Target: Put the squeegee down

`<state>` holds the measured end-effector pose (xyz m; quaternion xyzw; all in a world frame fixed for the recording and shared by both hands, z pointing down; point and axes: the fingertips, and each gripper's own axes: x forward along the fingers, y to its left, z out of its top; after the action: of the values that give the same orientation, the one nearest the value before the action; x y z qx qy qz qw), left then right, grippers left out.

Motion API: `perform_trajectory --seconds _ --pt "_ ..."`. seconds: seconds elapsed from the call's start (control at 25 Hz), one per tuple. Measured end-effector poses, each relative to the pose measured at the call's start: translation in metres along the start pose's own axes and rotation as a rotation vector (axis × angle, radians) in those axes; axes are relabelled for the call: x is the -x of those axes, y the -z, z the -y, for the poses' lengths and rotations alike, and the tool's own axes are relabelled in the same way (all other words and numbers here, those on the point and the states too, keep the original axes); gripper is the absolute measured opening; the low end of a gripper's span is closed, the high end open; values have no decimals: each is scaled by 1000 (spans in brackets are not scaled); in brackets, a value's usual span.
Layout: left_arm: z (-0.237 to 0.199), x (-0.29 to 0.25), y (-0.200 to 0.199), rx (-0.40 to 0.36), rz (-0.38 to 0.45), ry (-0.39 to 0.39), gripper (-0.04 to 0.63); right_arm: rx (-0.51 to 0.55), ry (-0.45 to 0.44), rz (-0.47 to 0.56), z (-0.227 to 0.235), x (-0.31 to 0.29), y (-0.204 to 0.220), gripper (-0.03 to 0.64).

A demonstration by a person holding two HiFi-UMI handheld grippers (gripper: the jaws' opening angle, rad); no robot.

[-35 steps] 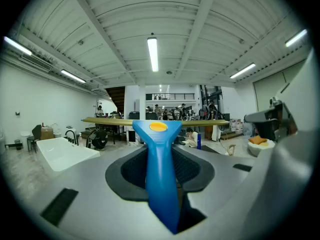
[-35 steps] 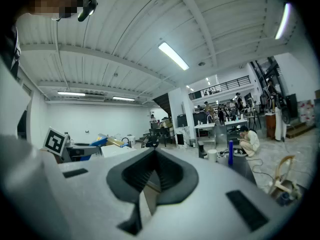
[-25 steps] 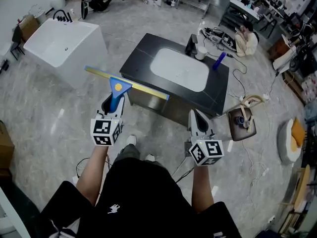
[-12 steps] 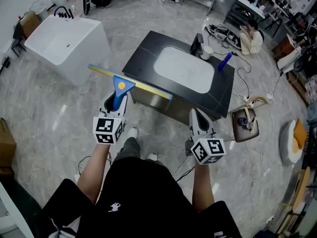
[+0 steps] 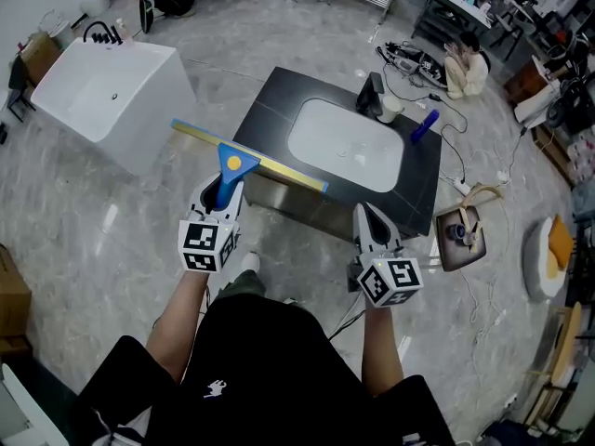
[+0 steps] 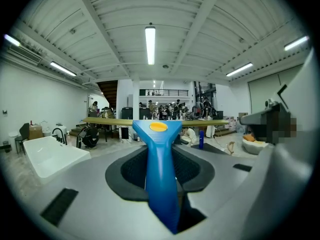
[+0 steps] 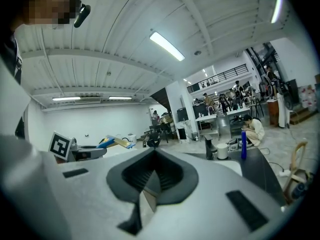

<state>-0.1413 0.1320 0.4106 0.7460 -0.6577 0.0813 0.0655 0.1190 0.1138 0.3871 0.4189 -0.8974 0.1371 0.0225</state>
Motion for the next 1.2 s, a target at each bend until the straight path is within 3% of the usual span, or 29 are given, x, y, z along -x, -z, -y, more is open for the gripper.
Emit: perform_trajectory --seconds 0.76,1.2 --pt "-97 -105 -13 7 10 156 129 62 164 6 -18 -114 -26 2" --pt "-104 -141 3 10 -29 198 129 36 180 -19 -4 -142 -22 2"
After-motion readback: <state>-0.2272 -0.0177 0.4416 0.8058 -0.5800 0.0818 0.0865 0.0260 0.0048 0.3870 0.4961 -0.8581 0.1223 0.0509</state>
